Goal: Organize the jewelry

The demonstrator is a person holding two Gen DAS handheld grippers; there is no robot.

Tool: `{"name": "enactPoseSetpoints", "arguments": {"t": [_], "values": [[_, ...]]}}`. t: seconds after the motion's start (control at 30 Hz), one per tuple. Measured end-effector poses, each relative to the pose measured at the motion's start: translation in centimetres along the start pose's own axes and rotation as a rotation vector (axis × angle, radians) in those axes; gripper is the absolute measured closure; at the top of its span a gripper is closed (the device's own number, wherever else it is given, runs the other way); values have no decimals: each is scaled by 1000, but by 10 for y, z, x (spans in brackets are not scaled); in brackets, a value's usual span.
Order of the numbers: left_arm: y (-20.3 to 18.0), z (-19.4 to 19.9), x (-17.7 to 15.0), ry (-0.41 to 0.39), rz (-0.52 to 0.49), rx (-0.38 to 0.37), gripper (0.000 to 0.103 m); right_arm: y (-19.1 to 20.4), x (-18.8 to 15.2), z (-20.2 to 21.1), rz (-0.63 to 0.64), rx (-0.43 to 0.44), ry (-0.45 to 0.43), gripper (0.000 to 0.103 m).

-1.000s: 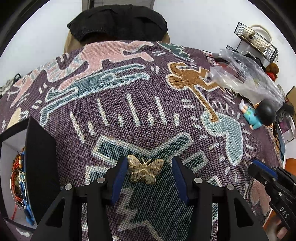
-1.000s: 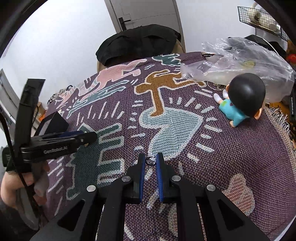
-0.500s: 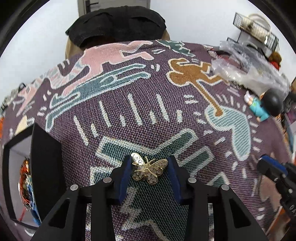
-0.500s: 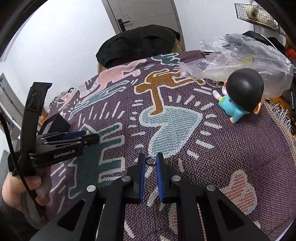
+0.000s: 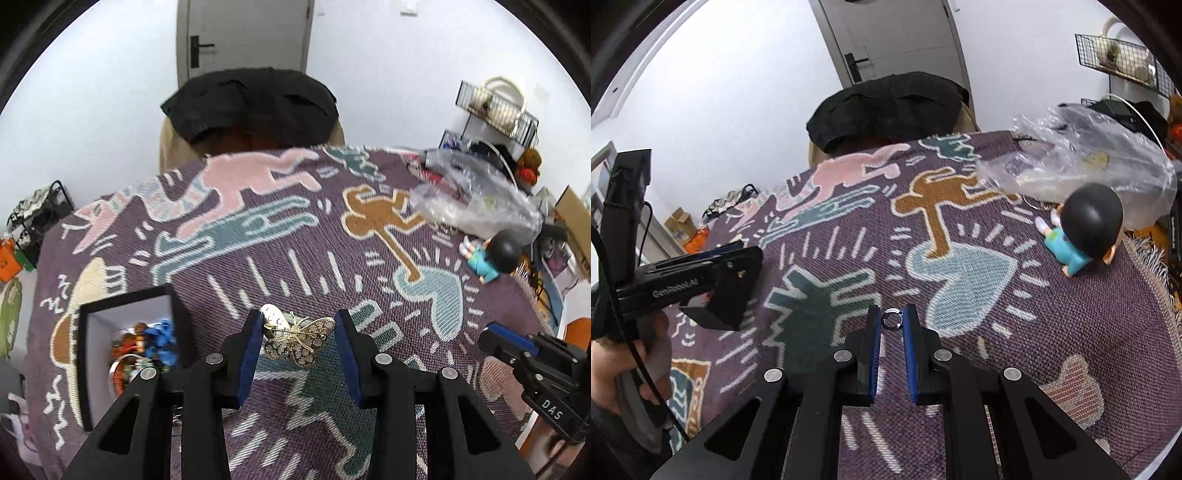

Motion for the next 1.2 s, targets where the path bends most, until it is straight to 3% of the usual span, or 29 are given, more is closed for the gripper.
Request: {"name": "enactPoseSetpoints", "arguments": {"t": [0.27,0.8,0.97,1.2], "values": [[33,27,-9,-53,55,27,62,24,3,9,37,15,-19,90],[88,38,-37,-72,165,25,61,82,3,-4,128,40,-8,90],[108,47,-49,-102,233,10,29,108,5,-7,172,62,-8,90],[136,72,-66,-154,289,38,29,158,4,-19,243,124,6,90]]}}
Point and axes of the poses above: each gripper's, at about its wrist camera, not at the fingertips, and z roughly against the way its jaws point, y to its left, x to its top, the point moved 1 cm from there along -z, roughly the way its jaws point, and after that the axes turned 11 degrees about -z, right-handed, at the moved point
